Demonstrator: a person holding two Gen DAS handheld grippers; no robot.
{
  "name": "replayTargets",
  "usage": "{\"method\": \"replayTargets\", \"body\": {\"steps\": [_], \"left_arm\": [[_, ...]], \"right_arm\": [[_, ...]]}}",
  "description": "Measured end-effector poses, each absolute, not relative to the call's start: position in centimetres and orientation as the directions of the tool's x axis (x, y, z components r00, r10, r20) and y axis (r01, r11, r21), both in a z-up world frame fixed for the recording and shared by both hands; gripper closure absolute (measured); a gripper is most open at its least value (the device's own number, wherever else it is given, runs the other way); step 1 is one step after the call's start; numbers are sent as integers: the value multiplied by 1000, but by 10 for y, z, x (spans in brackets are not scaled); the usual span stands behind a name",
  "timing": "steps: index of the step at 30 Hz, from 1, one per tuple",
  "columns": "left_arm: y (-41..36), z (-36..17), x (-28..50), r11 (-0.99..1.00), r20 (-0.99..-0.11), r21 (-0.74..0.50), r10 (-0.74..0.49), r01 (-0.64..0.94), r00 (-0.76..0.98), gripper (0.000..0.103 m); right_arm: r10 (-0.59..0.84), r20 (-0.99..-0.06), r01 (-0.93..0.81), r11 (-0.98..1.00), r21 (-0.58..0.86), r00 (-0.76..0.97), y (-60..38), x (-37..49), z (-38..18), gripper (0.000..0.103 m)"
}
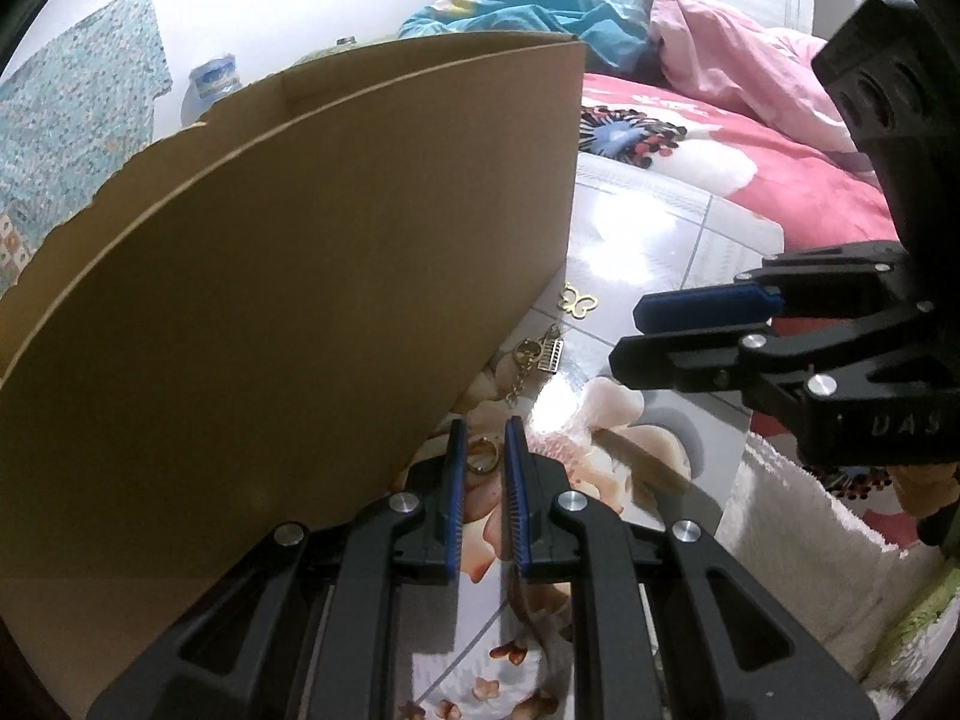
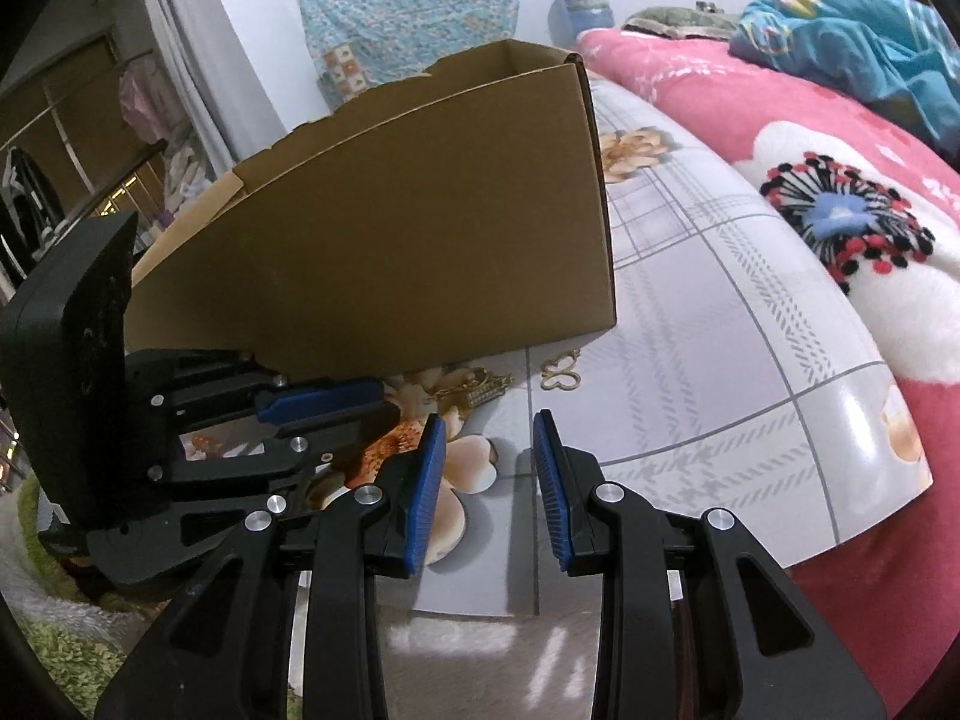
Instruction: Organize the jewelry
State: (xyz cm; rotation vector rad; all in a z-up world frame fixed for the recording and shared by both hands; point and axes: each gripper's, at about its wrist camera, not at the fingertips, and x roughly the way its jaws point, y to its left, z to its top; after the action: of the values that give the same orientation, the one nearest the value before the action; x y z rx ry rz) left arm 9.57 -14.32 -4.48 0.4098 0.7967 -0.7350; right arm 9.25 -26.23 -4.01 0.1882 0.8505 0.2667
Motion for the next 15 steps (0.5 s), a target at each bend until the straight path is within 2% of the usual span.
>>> {"method": "replayTargets", "body": {"steps": [7,13,15], "left_arm": [[-145,-44,92,672,-758,97,-428,734,492,93],[-143,-44,94,677,-757,81,-436,732,487,94],[-143,-44,93,678,-756,80,-437,731,487,98]], "right_arm": [[300,-710,-150,952,267,637,-264,91,-37,73],[274,-708,-149,960,235,651,-263,87,-33,73],[257,-708,-144,966,217,658,-264,89,-32,73]]}}
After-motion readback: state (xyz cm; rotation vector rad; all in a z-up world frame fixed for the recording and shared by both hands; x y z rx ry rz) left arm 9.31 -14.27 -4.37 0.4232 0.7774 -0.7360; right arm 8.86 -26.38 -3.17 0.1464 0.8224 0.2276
